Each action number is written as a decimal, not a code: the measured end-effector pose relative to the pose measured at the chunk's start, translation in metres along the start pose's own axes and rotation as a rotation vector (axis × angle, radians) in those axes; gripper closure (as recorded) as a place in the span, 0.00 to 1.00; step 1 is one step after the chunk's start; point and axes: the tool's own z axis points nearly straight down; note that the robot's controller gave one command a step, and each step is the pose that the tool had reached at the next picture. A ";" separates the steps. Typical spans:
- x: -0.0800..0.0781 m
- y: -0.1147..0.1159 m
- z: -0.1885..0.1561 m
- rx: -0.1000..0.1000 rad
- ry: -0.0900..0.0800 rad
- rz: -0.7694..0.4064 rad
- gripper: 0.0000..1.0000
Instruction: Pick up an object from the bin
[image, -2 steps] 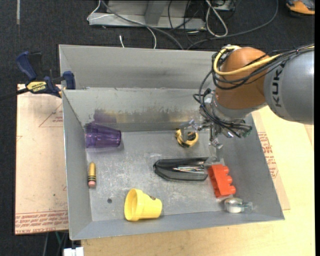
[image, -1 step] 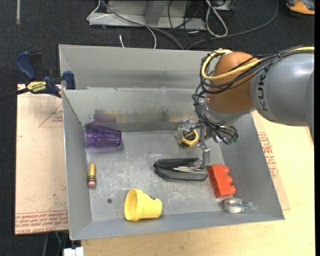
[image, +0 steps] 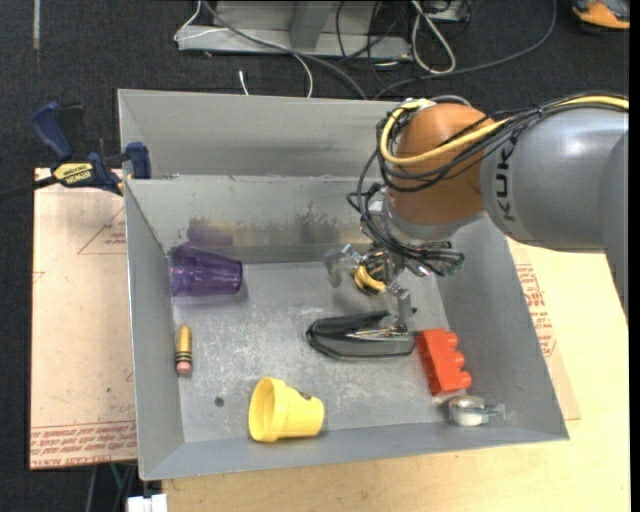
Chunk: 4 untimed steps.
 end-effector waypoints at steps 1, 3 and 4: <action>0.015 0.018 0.016 0.000 -0.002 -0.055 0.00; 0.023 0.070 0.028 0.013 -0.017 0.219 1.00; 0.023 0.070 0.028 0.013 -0.017 0.219 1.00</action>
Offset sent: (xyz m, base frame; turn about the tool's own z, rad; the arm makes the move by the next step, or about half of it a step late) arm -0.0346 0.0062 -0.0378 0.0534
